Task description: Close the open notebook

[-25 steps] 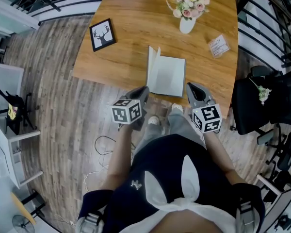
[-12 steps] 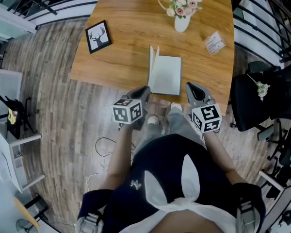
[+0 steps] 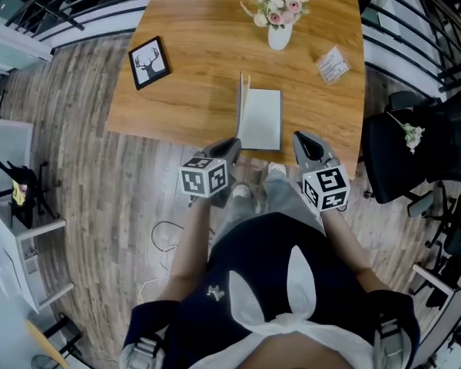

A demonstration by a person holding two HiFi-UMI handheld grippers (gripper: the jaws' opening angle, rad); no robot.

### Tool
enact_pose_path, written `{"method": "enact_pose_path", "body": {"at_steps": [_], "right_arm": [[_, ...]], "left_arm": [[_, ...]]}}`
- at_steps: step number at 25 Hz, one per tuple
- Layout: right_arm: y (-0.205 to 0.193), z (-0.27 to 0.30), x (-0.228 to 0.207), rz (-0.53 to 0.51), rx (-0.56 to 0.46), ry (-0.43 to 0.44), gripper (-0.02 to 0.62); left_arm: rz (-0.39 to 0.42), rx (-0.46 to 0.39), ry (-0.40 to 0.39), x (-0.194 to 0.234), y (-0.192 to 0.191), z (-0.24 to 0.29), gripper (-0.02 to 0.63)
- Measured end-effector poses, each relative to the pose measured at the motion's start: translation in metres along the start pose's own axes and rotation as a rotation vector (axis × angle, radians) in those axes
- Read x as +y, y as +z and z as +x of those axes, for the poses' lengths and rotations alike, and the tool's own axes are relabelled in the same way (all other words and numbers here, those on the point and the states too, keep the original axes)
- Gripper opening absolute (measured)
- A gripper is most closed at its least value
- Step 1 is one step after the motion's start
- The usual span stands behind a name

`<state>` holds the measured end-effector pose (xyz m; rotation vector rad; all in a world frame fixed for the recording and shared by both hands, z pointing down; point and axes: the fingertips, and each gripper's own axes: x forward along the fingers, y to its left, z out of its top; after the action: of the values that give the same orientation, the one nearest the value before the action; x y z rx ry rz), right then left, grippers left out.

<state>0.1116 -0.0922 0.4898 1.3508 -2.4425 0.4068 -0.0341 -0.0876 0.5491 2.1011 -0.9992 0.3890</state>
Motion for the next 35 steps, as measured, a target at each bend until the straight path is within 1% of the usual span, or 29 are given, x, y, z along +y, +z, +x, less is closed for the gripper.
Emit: {"method": "enact_pose_path", "body": {"at_steps": [13,19,28,35], "right_arm": [[-0.006,-0.006,-0.008,0.017,0.004,-0.033,-0.002],[-0.009,-0.009,-0.014,0.029,0.007,-0.05,-0.002],[-0.015,-0.013,-0.025,0.043,0.013,-0.074,-0.002],[-0.02,-0.016,-0.033,0.059,0.02,-0.091,-0.002]], "left_arm": [[0.074,0.08,-0.051,-0.023,-0.012,0.028,0.041],[0.092,0.114,-0.076,-0.032,-0.018,0.041,0.043],[0.13,0.163,-0.084,-0.039,-0.025,0.059,0.044],[0.137,0.214,-0.105,-0.044,-0.038,0.076,0.046]]}}
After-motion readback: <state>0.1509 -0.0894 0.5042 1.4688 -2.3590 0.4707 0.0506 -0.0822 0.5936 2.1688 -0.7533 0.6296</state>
